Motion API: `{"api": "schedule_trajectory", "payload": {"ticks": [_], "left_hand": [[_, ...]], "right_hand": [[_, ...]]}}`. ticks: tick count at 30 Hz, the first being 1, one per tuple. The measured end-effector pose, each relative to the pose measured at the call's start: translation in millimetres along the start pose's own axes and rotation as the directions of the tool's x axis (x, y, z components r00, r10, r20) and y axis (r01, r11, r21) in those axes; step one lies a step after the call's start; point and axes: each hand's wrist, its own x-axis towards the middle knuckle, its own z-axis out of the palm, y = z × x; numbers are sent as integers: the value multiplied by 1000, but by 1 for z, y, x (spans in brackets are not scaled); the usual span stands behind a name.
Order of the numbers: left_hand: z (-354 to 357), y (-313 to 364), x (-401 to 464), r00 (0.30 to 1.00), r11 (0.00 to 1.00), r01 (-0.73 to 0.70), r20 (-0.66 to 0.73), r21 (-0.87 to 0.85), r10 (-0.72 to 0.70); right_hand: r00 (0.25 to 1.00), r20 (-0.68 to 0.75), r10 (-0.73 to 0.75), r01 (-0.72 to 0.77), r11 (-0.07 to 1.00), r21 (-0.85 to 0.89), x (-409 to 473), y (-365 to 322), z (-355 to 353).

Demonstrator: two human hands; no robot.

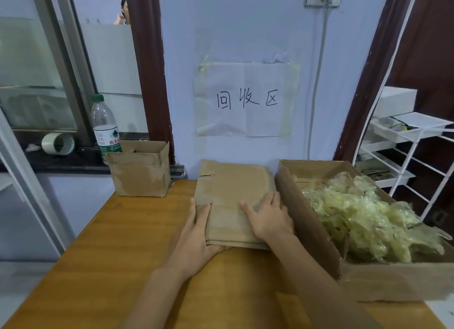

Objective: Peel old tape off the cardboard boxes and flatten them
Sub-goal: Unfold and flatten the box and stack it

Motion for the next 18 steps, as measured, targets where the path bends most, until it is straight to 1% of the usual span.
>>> {"api": "schedule_trajectory", "payload": {"ticks": [5,8,9,11,13,14,16,18], "left_hand": [[-1,0,8,998,998,40,41,38,-42],[-5,0,12,999,967,-29,30,252,22],[-6,-1,13,998,957,-65,27,283,60],[-6,-3,15,994,967,-114,31,230,109],[-5,-7,16,991,982,-130,41,136,126],[-6,-7,15,990,984,-135,43,119,131],[-5,-5,14,989,977,-150,31,150,147],[-5,-3,10,985,957,-164,-6,241,171]], "right_hand": [[999,34,5,-7,999,43,11,-1,0],[999,45,8,-10,999,49,14,-3,1],[999,46,7,-9,999,52,15,-3,1],[999,47,4,-7,999,54,16,-2,1],[999,43,-1,-1,999,52,16,-1,2],[999,42,-2,0,999,48,16,-1,2],[999,46,-5,3,1000,28,17,-1,1],[999,43,-9,10,999,-37,16,-2,-1]]}}
